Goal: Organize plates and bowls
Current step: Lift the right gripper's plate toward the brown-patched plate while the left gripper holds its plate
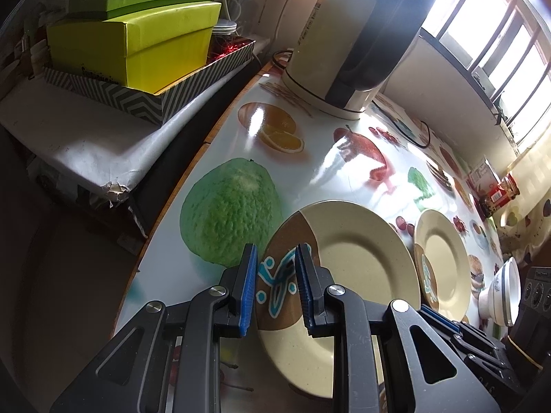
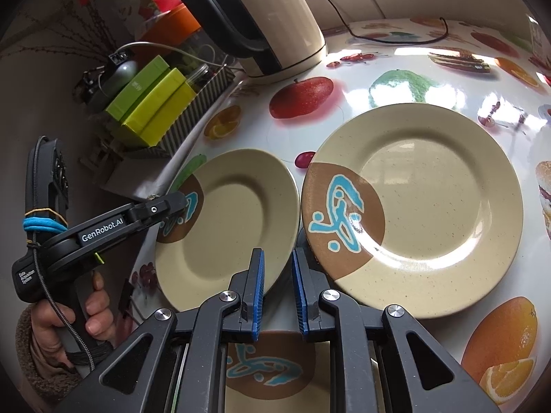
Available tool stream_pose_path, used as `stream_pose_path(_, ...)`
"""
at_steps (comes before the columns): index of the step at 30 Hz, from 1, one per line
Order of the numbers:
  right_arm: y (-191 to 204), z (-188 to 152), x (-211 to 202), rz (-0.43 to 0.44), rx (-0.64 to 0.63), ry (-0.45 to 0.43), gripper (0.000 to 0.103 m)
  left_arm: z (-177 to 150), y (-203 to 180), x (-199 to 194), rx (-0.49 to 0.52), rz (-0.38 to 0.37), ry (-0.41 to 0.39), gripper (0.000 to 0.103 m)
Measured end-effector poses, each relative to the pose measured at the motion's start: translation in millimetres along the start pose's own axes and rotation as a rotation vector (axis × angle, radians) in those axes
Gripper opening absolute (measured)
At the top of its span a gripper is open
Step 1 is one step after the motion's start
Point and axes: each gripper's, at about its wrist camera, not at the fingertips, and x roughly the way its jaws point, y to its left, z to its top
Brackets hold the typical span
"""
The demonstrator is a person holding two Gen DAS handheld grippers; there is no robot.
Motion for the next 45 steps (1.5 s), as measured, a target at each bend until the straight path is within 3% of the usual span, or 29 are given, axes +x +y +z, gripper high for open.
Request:
stream_pose_path(22,20.4,-9.2,-33.7,0.025,-0.045,-0.058,0.016,-17.2,-7.5,-43.3,0.003,-0.008,-0.048,0.023)
stream_pose_path(45,12.7,-49.1,-99.7,0.0,-0.045,-0.129,0.016,-57.8,-50.4,-88.5,0.068,-0.069,-0.088,0.023)
